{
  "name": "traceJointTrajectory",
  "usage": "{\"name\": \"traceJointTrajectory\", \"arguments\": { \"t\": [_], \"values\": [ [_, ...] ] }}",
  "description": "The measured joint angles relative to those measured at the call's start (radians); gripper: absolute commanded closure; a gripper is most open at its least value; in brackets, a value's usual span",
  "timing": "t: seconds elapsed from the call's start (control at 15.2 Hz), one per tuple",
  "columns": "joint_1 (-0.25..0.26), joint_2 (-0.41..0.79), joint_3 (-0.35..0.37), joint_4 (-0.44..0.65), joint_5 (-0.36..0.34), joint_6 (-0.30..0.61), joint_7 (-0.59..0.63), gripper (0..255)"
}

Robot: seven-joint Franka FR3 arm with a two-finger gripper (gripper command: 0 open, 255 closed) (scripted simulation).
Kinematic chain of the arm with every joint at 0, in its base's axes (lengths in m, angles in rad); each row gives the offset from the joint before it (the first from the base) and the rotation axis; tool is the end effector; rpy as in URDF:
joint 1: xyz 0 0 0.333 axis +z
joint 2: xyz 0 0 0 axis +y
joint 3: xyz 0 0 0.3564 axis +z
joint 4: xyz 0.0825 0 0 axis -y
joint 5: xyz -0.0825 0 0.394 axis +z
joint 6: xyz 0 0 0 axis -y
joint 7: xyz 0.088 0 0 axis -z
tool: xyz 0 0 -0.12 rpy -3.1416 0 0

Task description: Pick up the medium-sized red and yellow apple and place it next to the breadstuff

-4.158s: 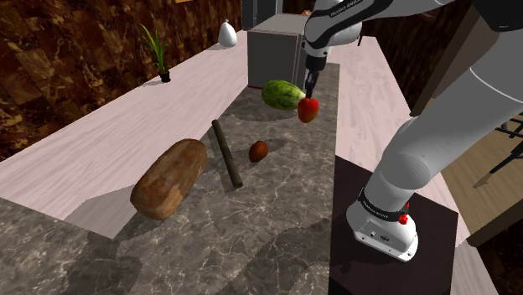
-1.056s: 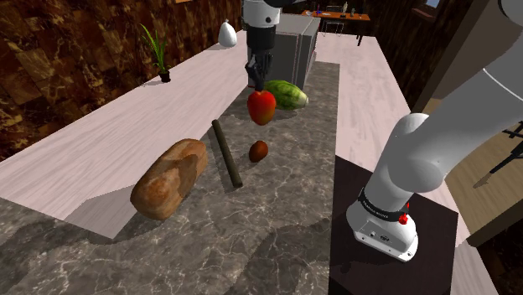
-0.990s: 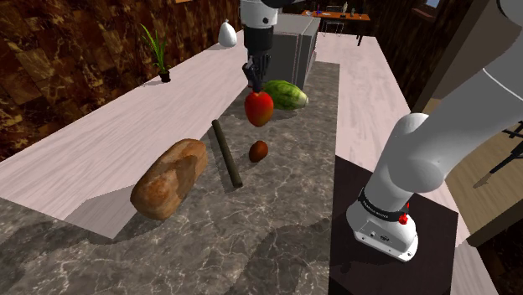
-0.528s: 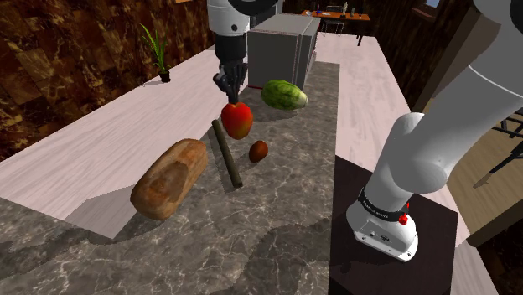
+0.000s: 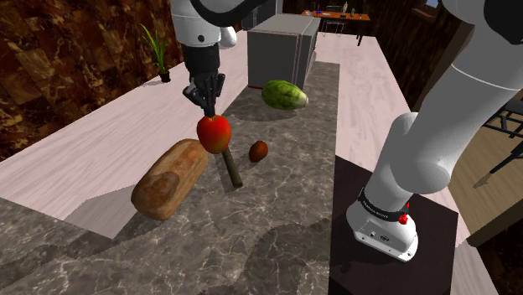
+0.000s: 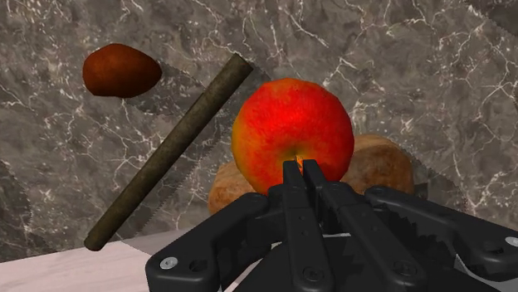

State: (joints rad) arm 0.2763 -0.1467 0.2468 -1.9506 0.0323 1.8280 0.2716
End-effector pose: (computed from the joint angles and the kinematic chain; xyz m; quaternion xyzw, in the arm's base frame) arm 0.4488 0.2704 0.5665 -0.9927 -0.1204 -0.0100 0.0018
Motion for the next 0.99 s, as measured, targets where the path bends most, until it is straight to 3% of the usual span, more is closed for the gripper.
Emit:
{"name": "traceJointTrajectory", "arguments": {
  "t": [0.99],
  "values": [
    [0.003, 0.031, 0.007, -0.170, -0.005, 0.200, 0.007, 255]
  ]
}}
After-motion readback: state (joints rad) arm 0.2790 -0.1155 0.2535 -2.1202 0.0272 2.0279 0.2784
